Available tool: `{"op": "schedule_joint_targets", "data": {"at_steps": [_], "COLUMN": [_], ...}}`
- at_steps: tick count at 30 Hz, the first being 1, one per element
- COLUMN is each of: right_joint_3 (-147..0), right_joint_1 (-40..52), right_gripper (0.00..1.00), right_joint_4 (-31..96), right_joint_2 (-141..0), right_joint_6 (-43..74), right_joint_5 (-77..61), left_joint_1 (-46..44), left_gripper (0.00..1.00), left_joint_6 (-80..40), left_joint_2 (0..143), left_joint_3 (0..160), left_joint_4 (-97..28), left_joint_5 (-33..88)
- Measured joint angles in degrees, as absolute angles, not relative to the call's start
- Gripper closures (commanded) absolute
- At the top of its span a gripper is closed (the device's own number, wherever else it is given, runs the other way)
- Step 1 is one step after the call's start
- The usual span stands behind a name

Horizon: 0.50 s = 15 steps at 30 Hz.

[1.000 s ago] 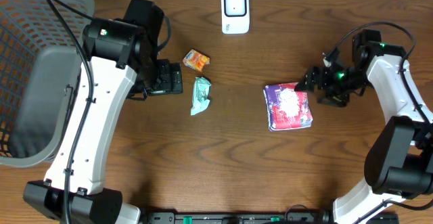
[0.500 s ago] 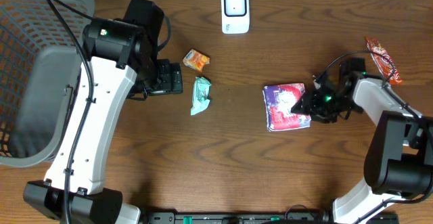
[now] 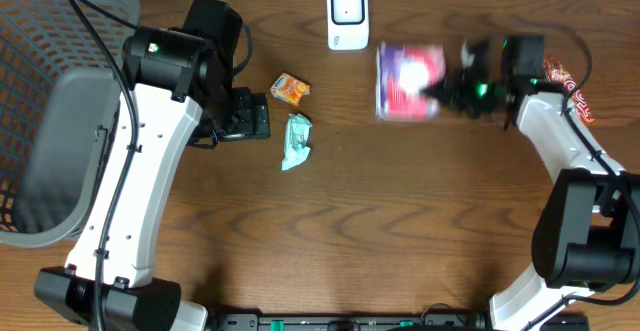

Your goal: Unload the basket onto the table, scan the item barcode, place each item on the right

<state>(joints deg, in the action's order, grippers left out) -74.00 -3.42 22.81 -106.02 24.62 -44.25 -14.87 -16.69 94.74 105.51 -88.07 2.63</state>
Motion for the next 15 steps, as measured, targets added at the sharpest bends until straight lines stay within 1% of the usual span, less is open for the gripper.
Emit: {"op": "schedule_joint_targets", "data": {"at_steps": [2, 4, 8, 11, 15], "right_joint_3": [-75.5, -76.2, -76.2, -77.6, -87.2], "right_joint_1": [-2.4, -0.7, 4.2, 8.2, 11.5], "right_gripper": [0.99, 0.99, 0.99, 0.99, 0.99], "right_joint_4": [11.5, 3.0, -6.8, -9.8, -8.2], "right_joint_2": [-106.0, -106.0, -106.3, -108.3, -117.4], "right_joint_6": [30.3, 35.8, 44.3, 48.2, 50.5], "right_joint_5": [-44.3, -43.1, -36.9, -31.2, -27.0], "left_joint_1": [-14.9, -14.9, -14.9, -14.9, -14.9], "left_gripper": [0.02, 0.02, 0.02, 0.02, 0.02], "left_joint_6": [-16.7, -16.7, -16.7, -16.7, -16.7], "left_joint_2": [94.7, 94.7, 94.7, 94.7, 94.7], "left_joint_3": [105.5, 105.5, 105.5, 105.5, 105.5], "left_joint_4": [-88.1, -88.1, -88.1, -88.1, -88.1], "left_joint_5": [2.6, 2.6, 2.6, 2.6, 2.6]}}
